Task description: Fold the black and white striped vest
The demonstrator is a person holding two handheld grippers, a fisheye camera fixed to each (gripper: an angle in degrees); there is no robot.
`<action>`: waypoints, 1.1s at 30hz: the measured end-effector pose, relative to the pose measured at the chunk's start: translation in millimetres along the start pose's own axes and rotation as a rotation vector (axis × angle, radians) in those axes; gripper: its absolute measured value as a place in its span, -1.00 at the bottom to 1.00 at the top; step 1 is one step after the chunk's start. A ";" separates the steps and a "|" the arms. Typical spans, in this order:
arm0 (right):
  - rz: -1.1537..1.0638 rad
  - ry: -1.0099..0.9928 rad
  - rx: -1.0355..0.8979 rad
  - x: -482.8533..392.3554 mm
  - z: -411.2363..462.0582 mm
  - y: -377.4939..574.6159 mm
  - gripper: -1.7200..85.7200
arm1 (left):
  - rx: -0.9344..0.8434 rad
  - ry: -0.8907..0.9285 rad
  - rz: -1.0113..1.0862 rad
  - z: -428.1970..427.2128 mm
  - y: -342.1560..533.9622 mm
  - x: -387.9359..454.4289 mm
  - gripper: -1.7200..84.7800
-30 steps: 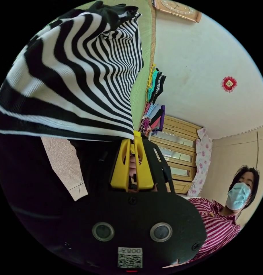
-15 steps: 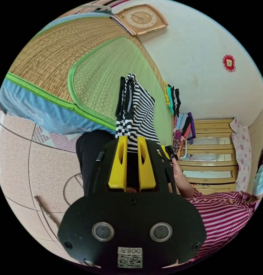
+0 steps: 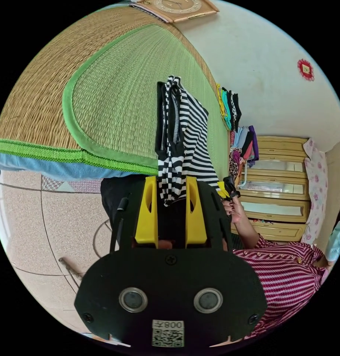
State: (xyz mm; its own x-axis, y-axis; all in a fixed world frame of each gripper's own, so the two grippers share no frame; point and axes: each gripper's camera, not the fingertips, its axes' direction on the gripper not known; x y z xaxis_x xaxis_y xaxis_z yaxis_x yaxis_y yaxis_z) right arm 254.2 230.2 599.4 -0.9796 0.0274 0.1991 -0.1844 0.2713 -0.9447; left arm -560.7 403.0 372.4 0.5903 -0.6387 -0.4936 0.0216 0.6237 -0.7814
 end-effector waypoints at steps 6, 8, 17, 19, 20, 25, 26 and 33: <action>0.001 0.004 -0.001 11.4 1.3 4.9 -0.91 | -0.068 0.009 0.000 12.2 -4.3 10.2 -0.74; 0.002 0.005 -0.002 15.6 1.6 6.6 -0.91 | -0.068 0.004 0.002 11.7 -1.5 14.6 -0.76; -0.013 0.008 -0.007 35.6 3.2 19.6 -0.92 | 0.021 0.169 -0.049 0.4 25.9 21.7 -0.87; -0.029 0.006 -0.002 37.5 0.9 24.6 -0.92 | 0.065 0.210 -0.038 -7.2 32.2 29.3 -0.88; -0.034 0.004 -0.001 37.6 0.1 25.9 -0.92 | 0.083 0.229 -0.026 -12.3 35.4 36.1 -0.88; -0.119 -0.035 0.022 22.6 -11.6 36.9 -0.92 | 0.158 0.292 0.065 -37.8 43.4 75.4 -0.89; -0.135 -0.040 0.026 18.2 -13.7 38.2 -0.92 | 0.178 0.305 0.093 -45.7 44.6 87.4 -0.89; -0.400 -0.060 0.055 -66.3 -35.5 66.7 -0.93 | 0.278 0.371 0.276 -91.2 60.3 162.1 -0.90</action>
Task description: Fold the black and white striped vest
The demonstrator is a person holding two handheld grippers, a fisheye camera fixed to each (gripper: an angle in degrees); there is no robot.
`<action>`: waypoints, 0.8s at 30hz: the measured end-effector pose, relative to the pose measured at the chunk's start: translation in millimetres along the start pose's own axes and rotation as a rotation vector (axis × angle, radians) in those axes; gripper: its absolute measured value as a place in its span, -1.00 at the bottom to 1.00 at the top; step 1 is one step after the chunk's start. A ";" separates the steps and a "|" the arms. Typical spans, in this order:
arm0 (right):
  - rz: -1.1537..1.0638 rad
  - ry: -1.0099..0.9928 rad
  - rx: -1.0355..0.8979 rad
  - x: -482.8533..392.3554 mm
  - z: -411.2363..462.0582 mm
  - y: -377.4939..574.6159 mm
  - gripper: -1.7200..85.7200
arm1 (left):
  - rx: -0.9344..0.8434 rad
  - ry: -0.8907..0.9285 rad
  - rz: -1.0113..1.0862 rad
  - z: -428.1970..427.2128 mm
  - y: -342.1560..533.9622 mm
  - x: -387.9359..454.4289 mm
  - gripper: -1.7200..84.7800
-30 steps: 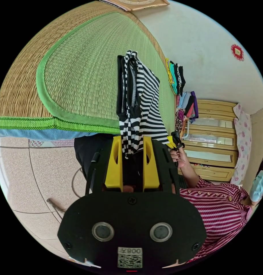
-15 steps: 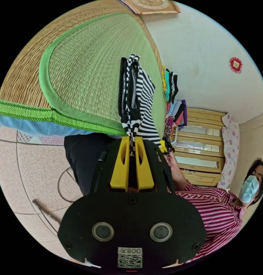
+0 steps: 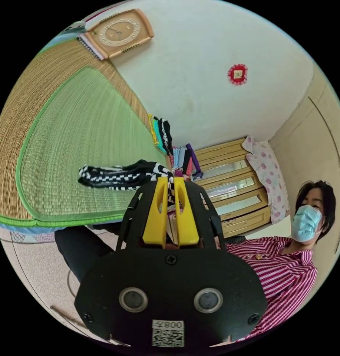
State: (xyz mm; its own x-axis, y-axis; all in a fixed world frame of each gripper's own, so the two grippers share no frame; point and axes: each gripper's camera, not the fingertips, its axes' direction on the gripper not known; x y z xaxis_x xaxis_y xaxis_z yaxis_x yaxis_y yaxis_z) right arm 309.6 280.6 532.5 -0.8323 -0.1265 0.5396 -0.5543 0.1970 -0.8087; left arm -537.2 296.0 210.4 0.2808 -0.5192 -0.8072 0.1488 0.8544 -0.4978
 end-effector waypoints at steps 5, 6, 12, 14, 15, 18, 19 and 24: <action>-0.142 -0.002 0.004 -47.5 -7.6 13.7 -0.93 | 0.029 0.038 0.096 -8.9 7.8 53.2 -0.90; -0.161 -0.005 0.007 -52.7 -9.2 19.6 -0.93 | 0.029 0.043 0.097 -9.1 9.8 56.7 -0.90; -0.211 -0.039 0.025 -54.5 -15.6 53.0 -0.93 | 0.048 0.075 0.133 -12.4 31.3 83.6 -0.90; -0.193 -0.021 0.029 -47.9 -16.5 61.8 -0.93 | 0.055 0.112 0.114 -13.8 41.0 89.9 -0.90; -0.204 -0.031 0.027 -46.8 -16.4 68.8 -0.93 | 0.061 0.126 0.134 -14.9 44.0 95.1 -0.90; -0.224 -0.049 0.037 -43.1 -21.0 85.4 -0.93 | 0.084 0.120 0.187 -19.8 57.4 113.0 -0.90; -0.218 -0.034 0.039 -39.5 -21.5 90.5 -0.93 | 0.065 0.111 0.164 -17.9 60.3 110.5 -0.90; -0.222 -0.077 0.057 -25.9 -24.7 108.9 -0.92 | 0.064 0.157 0.106 -15.1 82.6 106.5 -0.90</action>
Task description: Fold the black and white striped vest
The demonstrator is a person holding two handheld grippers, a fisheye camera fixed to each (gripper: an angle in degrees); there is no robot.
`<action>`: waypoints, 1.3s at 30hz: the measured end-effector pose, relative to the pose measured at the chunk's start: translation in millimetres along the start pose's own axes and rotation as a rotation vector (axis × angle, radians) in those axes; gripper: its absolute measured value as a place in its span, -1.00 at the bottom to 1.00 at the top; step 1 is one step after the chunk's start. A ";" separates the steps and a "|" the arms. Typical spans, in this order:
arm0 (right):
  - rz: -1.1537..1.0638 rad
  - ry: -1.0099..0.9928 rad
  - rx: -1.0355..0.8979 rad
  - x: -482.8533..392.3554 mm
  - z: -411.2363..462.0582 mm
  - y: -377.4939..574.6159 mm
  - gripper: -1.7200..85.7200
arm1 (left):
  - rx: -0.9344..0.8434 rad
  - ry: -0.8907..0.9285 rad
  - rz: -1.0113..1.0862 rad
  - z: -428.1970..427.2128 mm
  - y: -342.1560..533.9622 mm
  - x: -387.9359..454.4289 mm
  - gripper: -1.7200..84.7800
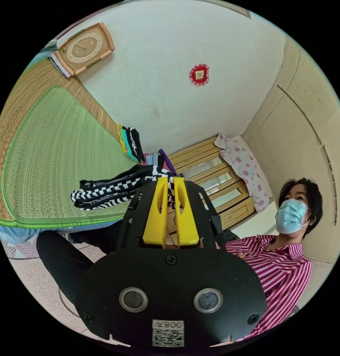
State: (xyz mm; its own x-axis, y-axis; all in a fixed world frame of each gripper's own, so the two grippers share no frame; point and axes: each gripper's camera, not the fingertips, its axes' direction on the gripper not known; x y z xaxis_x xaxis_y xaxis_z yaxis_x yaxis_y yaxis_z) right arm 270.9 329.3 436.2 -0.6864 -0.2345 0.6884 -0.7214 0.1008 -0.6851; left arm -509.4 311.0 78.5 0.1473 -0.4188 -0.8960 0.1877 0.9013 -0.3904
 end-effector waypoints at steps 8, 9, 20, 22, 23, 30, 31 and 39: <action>-0.003 0.013 0.010 8.1 -11.7 28.5 -0.93 | -0.004 0.037 -0.022 7.8 27.8 8.4 -0.90; 0.000 0.011 0.017 10.4 -14.3 33.2 -0.93 | -0.005 0.041 -0.023 8.7 29.5 8.9 -0.90; -0.008 0.008 0.057 17.3 -33.0 62.2 -0.93 | -0.033 0.082 -0.016 26.7 51.0 20.5 -0.90; -0.014 0.005 0.063 18.0 -35.3 66.6 -0.92 | -0.038 0.089 -0.014 28.8 53.9 21.8 -0.90; -0.015 0.005 0.064 18.2 -35.8 67.7 -0.92 | -0.041 0.091 -0.012 30.1 55.9 22.7 -0.90; -0.022 0.000 0.076 21.1 -37.9 81.8 -0.92 | -0.053 0.098 -0.005 35.9 67.8 24.1 -0.90; -0.024 -0.002 0.077 21.1 -37.7 84.1 -0.92 | -0.052 0.100 -0.005 36.8 70.1 23.5 -0.90; -0.043 -0.001 0.086 14.4 -35.4 100.3 -0.92 | -0.056 0.117 -0.003 44.9 83.3 18.9 -0.90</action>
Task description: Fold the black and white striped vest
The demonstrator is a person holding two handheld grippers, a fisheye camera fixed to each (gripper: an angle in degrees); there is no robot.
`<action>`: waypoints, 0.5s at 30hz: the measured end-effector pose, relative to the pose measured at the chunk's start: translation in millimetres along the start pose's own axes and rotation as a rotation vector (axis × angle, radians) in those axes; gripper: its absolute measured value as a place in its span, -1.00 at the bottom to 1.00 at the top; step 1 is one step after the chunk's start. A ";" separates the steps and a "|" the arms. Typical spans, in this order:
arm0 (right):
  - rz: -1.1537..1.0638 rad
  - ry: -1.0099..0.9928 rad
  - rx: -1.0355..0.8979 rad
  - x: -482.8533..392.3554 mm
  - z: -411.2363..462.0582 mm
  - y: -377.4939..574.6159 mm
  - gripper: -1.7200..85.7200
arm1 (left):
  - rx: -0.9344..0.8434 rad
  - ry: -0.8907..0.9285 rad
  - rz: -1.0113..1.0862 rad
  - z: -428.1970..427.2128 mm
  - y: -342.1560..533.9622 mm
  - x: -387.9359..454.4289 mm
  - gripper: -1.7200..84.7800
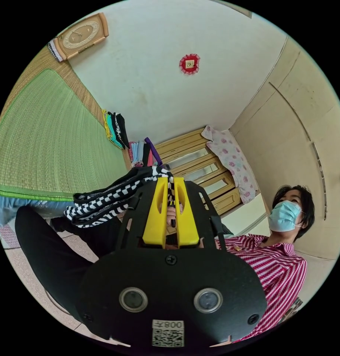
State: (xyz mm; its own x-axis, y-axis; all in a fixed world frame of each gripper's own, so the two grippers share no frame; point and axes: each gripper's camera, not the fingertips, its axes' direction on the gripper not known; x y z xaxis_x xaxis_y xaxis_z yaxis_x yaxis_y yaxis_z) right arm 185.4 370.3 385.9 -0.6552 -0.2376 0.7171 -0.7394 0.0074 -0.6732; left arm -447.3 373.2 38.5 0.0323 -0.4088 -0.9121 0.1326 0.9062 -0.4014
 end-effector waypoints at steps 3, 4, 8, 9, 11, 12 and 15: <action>-0.007 0.002 0.006 -5.1 -0.1 7.6 -0.92 | -0.005 0.005 0.004 4.2 3.4 -2.3 -0.90; -0.009 0.002 0.008 -7.3 -0.1 10.8 -0.92 | -0.007 0.007 0.005 6.0 4.6 -3.5 -0.90; -0.018 0.003 0.016 -15.7 -0.3 20.3 -0.92 | -0.016 0.018 0.009 13.3 7.3 -8.6 -0.90; -0.022 0.004 0.018 -19.2 -0.2 23.4 -0.92 | -0.018 0.019 0.010 14.5 7.5 -9.3 -0.90; -0.028 0.005 0.021 -24.7 -0.2 28.2 -0.93 | -0.024 0.025 0.015 19.3 8.0 -12.0 -0.90; -0.031 0.005 0.023 -28.5 -0.2 31.3 -0.93 | -0.026 0.026 0.016 20.5 7.9 -12.6 -0.90; -0.041 0.003 0.030 -38.6 0.4 38.8 -0.93 | -0.036 0.028 0.024 26.8 6.6 -15.9 -0.90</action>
State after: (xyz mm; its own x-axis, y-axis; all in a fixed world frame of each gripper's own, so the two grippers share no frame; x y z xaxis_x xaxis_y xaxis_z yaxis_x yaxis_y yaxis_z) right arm 182.1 379.4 332.0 -0.6246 -0.2343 0.7450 -0.7611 -0.0312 -0.6479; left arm -420.4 382.8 52.7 0.0070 -0.3837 -0.9234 0.0963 0.9194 -0.3813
